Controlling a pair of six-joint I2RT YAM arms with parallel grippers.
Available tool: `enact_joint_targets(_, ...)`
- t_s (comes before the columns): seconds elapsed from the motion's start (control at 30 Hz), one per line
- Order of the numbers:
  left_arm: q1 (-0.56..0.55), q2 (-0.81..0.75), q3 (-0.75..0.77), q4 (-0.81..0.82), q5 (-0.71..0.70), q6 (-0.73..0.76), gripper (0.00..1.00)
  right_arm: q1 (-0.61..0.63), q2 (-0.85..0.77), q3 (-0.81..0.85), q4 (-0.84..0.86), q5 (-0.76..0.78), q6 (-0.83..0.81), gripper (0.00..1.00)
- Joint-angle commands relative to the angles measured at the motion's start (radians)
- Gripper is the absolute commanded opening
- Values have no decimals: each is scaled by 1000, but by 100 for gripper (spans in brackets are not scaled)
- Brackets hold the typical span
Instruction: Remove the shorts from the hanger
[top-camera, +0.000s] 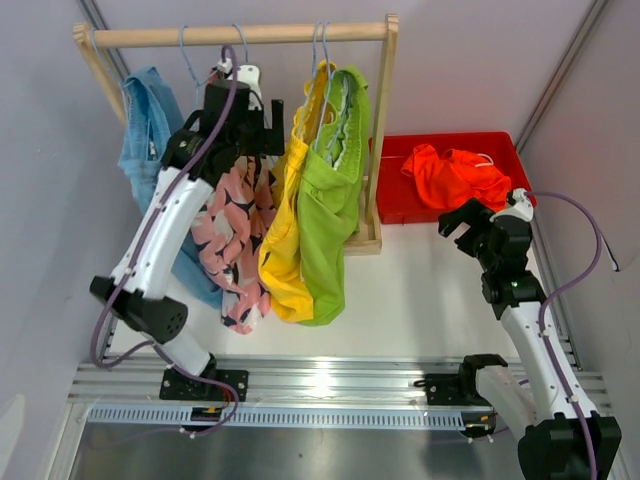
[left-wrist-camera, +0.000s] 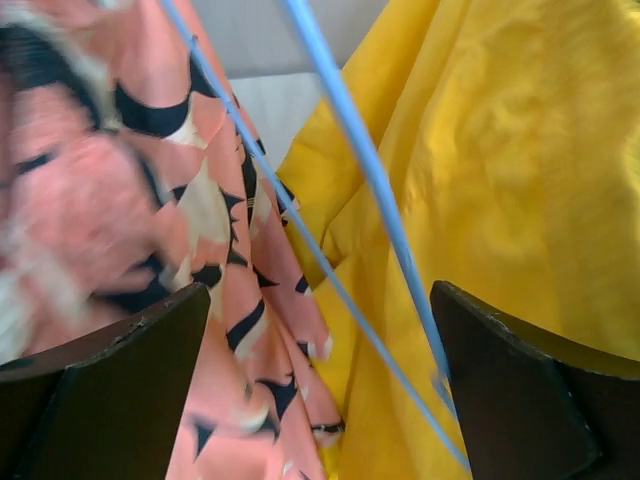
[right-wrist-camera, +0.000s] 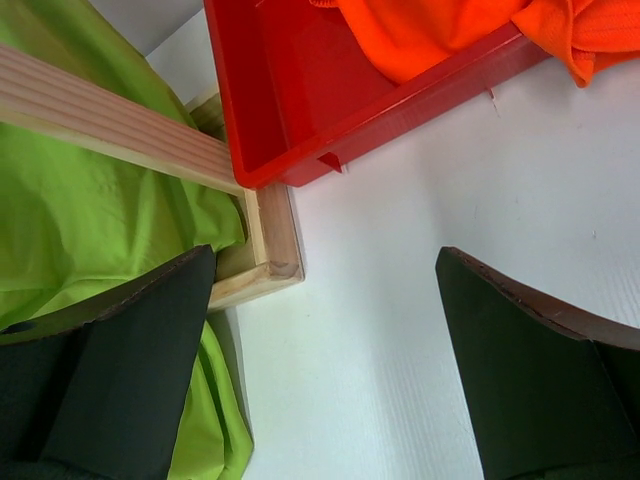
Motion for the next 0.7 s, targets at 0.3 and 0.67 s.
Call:
enact_joint_targets(0.3,-55,-305,138,-123,229,24,99,25,-22,94,-82,43,-5,99)
enact_joint_targets(0.67,-122,-253,143,2,495,-28,99,64,-82,84,-151,106,-21,99)
